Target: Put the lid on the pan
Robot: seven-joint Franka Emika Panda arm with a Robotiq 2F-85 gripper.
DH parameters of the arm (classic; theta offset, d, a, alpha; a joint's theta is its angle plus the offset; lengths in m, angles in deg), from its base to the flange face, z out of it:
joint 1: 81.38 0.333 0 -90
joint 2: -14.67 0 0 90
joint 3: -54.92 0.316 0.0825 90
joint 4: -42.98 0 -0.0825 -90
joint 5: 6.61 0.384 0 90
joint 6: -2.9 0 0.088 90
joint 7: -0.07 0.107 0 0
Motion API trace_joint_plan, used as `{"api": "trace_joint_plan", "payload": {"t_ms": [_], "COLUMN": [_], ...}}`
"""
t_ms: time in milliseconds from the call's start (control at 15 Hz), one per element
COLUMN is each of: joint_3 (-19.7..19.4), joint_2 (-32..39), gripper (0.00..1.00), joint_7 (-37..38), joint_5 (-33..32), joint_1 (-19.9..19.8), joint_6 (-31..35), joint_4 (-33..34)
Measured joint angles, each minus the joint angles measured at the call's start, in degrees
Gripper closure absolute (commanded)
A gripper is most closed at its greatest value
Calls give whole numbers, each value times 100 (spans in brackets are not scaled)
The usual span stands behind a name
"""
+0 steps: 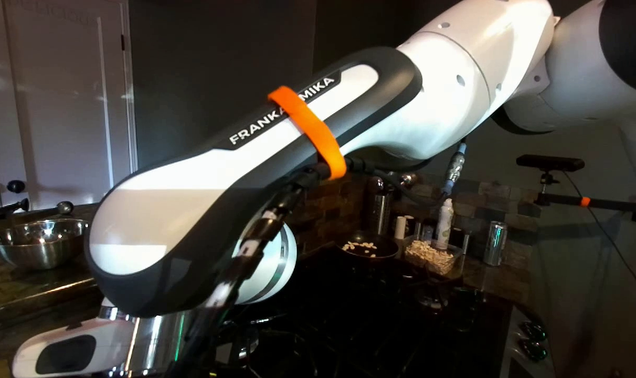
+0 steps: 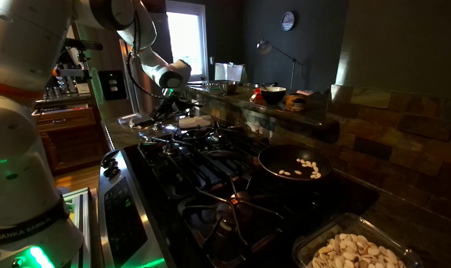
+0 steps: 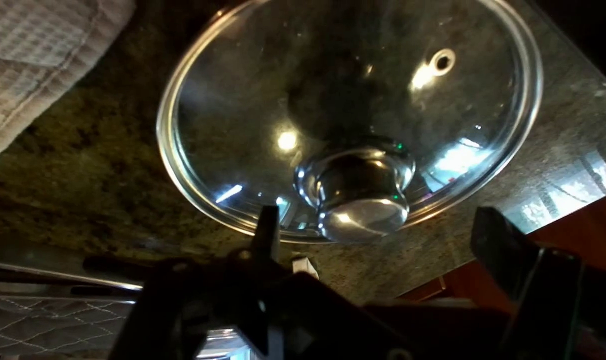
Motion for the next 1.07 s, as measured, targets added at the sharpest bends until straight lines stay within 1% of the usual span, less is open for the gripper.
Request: {"api": "trace_joint_plan", "payload": {"t_ms": [67, 133, 200, 333, 400, 533, 600, 733, 800, 867, 933, 1067], "joint_3": [0, 0, 0, 0, 0, 0, 0, 0, 0, 0, 0, 0], "joint_2": [4, 13, 25, 54, 69, 93, 104, 133, 152, 170, 189, 211], "gripper": [10, 14, 12, 17, 17, 24, 39, 51, 59, 69, 76, 77], "joint_7": [26, 45, 76, 94, 98, 104, 108, 121, 129, 143, 158, 197], "joint_5": [-40, -81, -128, -192, -220, -260, -274, -312, -340, -369, -395, -441], "joint_1": [16, 33, 51, 76, 85, 104, 113, 133, 143, 153, 162, 178], "joint_6": [1, 1, 1, 6, 7, 7, 7, 8, 8, 8, 8, 10], "joint_4": [1, 6, 12, 26, 32, 49, 63, 104, 128, 152, 174, 206]}}
